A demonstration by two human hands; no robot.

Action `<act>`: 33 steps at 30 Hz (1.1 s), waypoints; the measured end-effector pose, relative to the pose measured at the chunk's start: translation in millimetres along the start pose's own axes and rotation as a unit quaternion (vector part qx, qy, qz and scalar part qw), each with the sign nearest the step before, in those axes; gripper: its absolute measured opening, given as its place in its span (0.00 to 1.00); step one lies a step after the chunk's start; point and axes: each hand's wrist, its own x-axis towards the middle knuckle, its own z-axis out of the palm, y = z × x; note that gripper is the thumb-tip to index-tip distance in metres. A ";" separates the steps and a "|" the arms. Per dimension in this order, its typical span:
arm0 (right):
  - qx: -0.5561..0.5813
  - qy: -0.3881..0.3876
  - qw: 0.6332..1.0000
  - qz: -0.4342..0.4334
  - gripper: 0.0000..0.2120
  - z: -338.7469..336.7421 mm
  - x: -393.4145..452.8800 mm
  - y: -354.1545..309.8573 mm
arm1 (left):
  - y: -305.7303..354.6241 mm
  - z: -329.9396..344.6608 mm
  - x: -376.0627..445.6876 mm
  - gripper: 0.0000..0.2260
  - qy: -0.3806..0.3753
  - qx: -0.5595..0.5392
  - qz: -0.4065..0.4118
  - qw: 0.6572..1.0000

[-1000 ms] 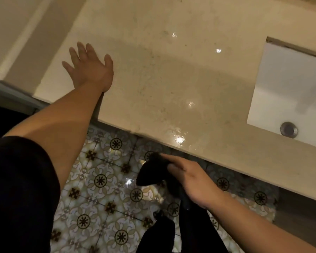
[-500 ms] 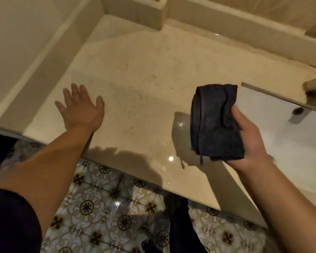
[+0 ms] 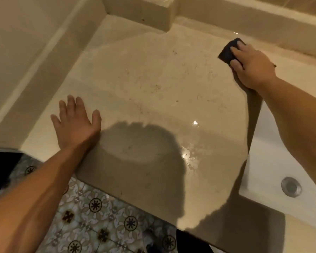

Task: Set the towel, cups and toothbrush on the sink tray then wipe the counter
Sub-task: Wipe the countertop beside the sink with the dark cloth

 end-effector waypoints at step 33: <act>0.834 -0.030 0.465 0.294 0.23 -53.9 -237.7 -209.1 | 2.0 -10.7 -4.8 0.35 -0.045 -0.009 0.000 0.999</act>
